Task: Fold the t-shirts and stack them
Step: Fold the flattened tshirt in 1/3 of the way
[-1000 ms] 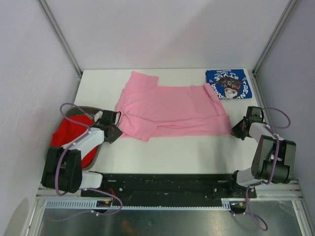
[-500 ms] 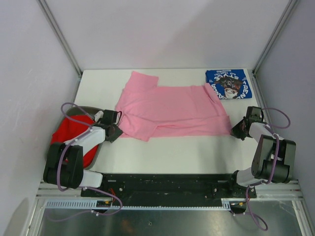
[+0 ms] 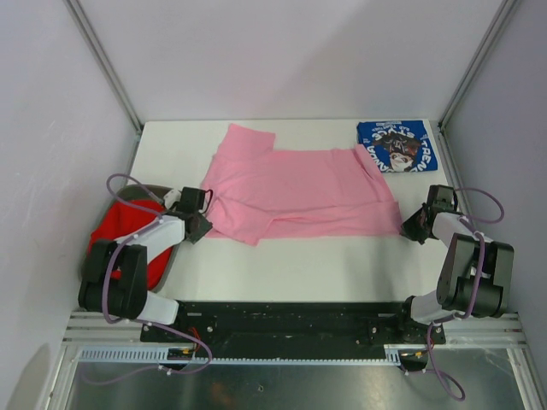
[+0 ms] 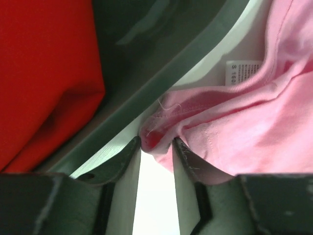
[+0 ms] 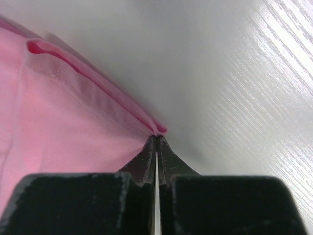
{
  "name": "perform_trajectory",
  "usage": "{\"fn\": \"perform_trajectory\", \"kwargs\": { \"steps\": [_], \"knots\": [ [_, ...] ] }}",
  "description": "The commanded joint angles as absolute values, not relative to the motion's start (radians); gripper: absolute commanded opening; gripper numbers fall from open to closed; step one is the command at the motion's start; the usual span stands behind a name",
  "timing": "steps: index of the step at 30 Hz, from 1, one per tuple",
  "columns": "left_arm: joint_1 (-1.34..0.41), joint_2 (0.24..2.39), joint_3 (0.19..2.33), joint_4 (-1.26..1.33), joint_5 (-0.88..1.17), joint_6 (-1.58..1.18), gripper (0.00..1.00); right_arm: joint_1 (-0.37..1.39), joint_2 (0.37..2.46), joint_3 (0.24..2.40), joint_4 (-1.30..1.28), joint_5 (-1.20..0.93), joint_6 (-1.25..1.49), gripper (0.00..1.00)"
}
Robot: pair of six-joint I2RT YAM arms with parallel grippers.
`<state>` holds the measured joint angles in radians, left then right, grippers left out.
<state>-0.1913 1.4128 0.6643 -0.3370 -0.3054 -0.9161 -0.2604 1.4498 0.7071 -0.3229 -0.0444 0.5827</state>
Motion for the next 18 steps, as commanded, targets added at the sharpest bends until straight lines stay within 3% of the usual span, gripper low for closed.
{"fn": "perform_trajectory", "kwargs": {
  "steps": [1, 5, 7, 18],
  "knots": [
    [-0.193, 1.451, 0.694, -0.3, -0.355, -0.912, 0.32, -0.269, 1.465, 0.706, -0.348, -0.001, 0.574, 0.0],
    [-0.192, 1.423, 0.693, -0.301, -0.354, -0.91, 0.09, -0.271, 1.458, 0.705, -0.372, 0.024, 0.58, 0.0],
    [-0.192, 1.385, 0.681, -0.304, -0.353, -0.913, 0.02, -0.275, 1.447, 0.706, -0.391, 0.034, 0.589, 0.0],
    [-0.192, 1.133, 0.57, -0.43, -0.371, -0.969, 0.0, -0.332, 1.387, 0.706, -0.571, 0.067, 0.642, 0.0]
  ]
}}
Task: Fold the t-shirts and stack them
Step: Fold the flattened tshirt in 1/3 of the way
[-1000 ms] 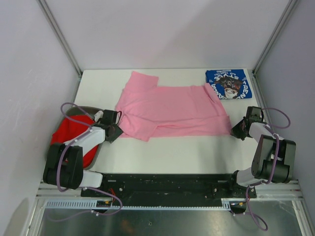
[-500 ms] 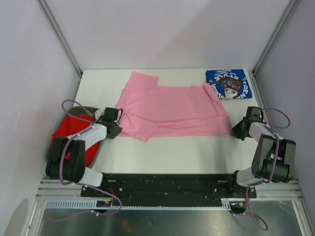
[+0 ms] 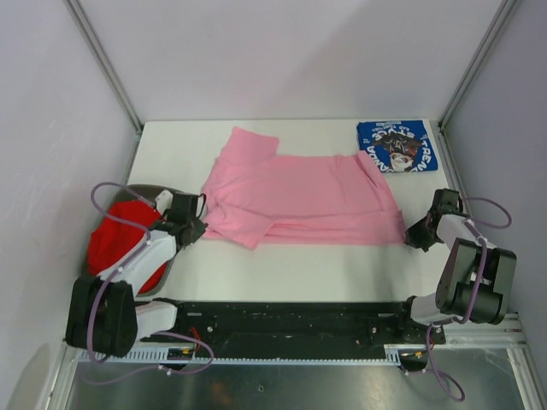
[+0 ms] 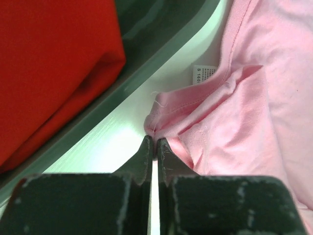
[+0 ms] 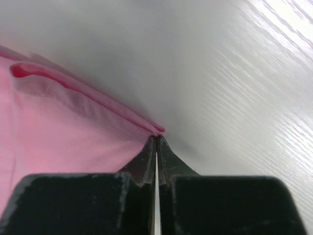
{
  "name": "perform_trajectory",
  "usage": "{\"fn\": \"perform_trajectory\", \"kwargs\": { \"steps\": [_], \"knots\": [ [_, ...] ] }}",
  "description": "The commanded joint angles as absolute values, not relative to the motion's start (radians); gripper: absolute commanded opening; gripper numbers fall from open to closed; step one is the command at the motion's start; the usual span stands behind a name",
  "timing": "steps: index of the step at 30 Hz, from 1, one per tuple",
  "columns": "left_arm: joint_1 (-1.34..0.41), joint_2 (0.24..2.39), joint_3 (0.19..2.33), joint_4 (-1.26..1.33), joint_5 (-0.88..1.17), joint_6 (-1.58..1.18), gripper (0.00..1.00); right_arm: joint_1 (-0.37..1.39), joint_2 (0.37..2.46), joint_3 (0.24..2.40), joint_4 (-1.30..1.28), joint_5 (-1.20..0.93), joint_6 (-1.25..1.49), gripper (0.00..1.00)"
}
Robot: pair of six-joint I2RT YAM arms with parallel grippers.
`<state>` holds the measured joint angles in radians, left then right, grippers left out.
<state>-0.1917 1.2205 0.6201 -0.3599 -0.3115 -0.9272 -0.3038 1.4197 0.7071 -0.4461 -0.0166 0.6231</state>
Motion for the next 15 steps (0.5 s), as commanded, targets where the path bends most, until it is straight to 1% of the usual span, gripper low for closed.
{"fn": "perform_trajectory", "kwargs": {
  "steps": [1, 7, 15],
  "knots": [
    [-0.192, 1.109, 0.551, -0.441, -0.371, -0.979, 0.0, -0.337, 1.382, 0.706, -0.59, 0.069, 0.646, 0.0],
    [-0.192, 0.954, 0.447, -0.539, -0.396, -1.044, 0.0, -0.368, 1.304, 0.696, -0.703, 0.065, 0.67, 0.0],
    [-0.192, 0.772, 0.367, -0.68, -0.432, -1.144, 0.0, -0.376, 1.173, 0.679, -0.81, 0.065, 0.733, 0.0]
  ]
}}
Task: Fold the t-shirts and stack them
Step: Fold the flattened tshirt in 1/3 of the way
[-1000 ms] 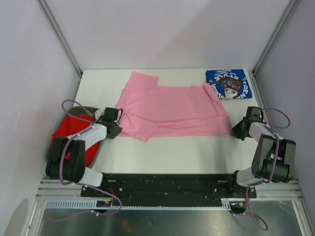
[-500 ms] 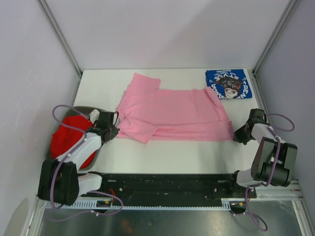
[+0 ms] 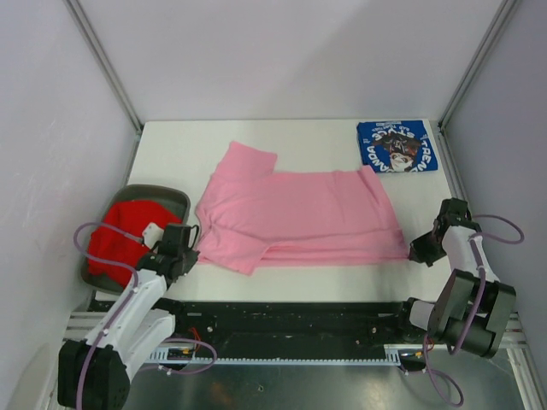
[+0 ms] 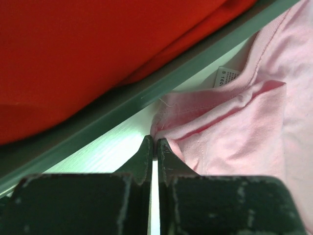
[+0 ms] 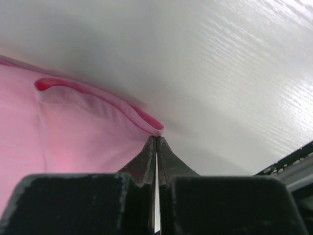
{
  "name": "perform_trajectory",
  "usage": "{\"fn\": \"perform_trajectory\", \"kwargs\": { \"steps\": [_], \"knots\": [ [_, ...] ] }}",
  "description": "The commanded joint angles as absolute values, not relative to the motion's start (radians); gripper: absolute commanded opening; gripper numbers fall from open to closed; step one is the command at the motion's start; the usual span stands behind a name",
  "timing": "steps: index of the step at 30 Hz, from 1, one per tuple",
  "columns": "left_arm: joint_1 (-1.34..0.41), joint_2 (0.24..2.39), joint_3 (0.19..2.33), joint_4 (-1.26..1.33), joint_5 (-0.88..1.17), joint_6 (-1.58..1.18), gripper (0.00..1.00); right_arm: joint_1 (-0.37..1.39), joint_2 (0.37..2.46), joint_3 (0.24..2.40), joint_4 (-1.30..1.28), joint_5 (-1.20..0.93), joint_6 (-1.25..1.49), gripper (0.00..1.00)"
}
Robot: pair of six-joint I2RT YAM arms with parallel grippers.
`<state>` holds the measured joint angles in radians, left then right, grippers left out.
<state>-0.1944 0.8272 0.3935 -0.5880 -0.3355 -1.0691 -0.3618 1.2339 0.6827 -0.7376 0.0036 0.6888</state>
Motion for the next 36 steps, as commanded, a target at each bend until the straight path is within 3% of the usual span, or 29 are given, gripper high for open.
{"fn": "perform_trajectory", "kwargs": {
  "steps": [1, 6, 8, 9, 12, 15, 18, 21, 28, 36],
  "knots": [
    [-0.192, 0.763, 0.361, -0.692, -0.432, -1.156, 0.0, -0.377, 1.158, 0.677, -0.818, 0.064, 0.737, 0.0],
    [-0.193, 0.742, 0.347, -0.738, -0.43, -1.207, 0.0, -0.384, 1.114, 0.675, -0.853, 0.054, 0.743, 0.02],
    [-0.192, 0.731, 0.347, -0.749, -0.428, -1.211, 0.0, -0.385, 1.109, 0.675, -0.86, 0.05, 0.737, 0.13],
    [-0.192, 0.725, 0.349, -0.753, -0.424, -1.212, 0.02, -0.385, 1.105, 0.675, -0.86, 0.046, 0.731, 0.25],
    [-0.192, 0.711, 0.372, -0.757, -0.401, -1.176, 0.29, -0.382, 1.077, 0.675, -0.847, -0.002, 0.7, 0.53],
    [-0.203, 0.713, 0.433, -0.755, -0.376, -1.09, 0.54, -0.337, 1.023, 0.675, -0.797, -0.068, 0.666, 0.61],
    [-0.241, 0.698, 0.485, -0.754, -0.372, -1.039, 0.62, -0.191, 0.978, 0.697, -0.746, -0.049, 0.657, 0.63],
    [-0.287, 0.686, 0.519, -0.75, -0.379, -1.009, 0.63, 0.03, 0.961, 0.715, -0.686, -0.01, 0.677, 0.57],
    [-0.377, 0.804, 0.581, -0.703, -0.4, -0.927, 0.57, 0.662, 1.041, 0.737, -0.414, 0.158, 0.735, 0.48],
    [-0.39, 0.858, 0.556, -0.695, -0.452, -0.961, 0.51, 1.035, 1.327, 0.875, -0.225, 0.259, 0.631, 0.45]
  ]
}}
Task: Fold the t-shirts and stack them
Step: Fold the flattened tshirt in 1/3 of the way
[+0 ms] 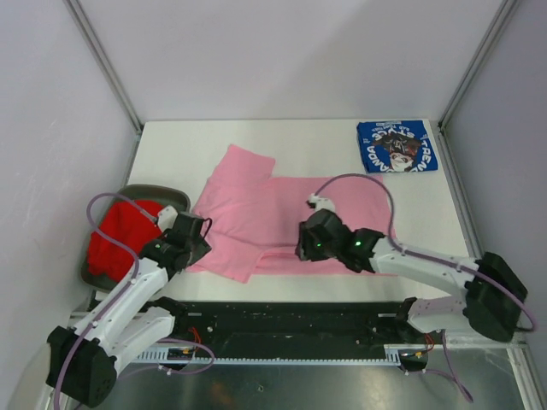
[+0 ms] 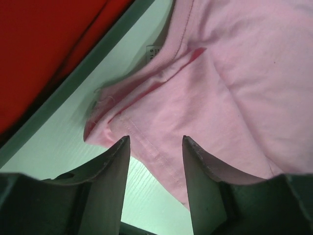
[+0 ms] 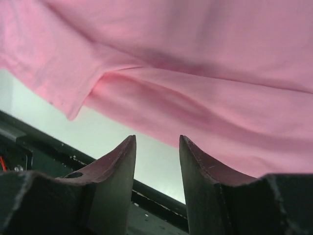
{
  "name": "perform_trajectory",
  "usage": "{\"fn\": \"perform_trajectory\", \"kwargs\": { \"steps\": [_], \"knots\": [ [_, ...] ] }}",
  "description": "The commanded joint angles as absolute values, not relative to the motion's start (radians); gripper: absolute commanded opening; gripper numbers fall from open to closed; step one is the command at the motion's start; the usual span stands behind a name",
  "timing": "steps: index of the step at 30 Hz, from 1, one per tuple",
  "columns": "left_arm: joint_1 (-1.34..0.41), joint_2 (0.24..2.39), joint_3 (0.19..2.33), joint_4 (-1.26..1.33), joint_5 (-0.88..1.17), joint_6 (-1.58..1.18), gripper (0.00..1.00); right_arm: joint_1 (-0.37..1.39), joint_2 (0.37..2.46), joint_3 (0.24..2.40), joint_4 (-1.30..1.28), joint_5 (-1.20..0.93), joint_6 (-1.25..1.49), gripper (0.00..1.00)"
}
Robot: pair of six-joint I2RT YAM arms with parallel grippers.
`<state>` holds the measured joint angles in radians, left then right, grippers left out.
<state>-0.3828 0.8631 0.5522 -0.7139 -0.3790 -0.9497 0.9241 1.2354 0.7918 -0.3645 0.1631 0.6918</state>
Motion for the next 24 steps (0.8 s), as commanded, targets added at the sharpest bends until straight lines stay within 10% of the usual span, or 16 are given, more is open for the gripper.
{"fn": "perform_trajectory", "kwargs": {
  "steps": [1, 24],
  "knots": [
    [-0.39, 0.855, 0.544, -0.695, -0.465, -0.976, 0.51, 1.064, 1.358, 0.893, -0.211, 0.268, 0.616, 0.44],
    [-0.388, 0.983, 0.507, -0.654, -0.504, -1.033, 0.43, 1.301, 1.8, 1.189, -0.174, 0.327, 0.438, 0.38]
  ]
}}
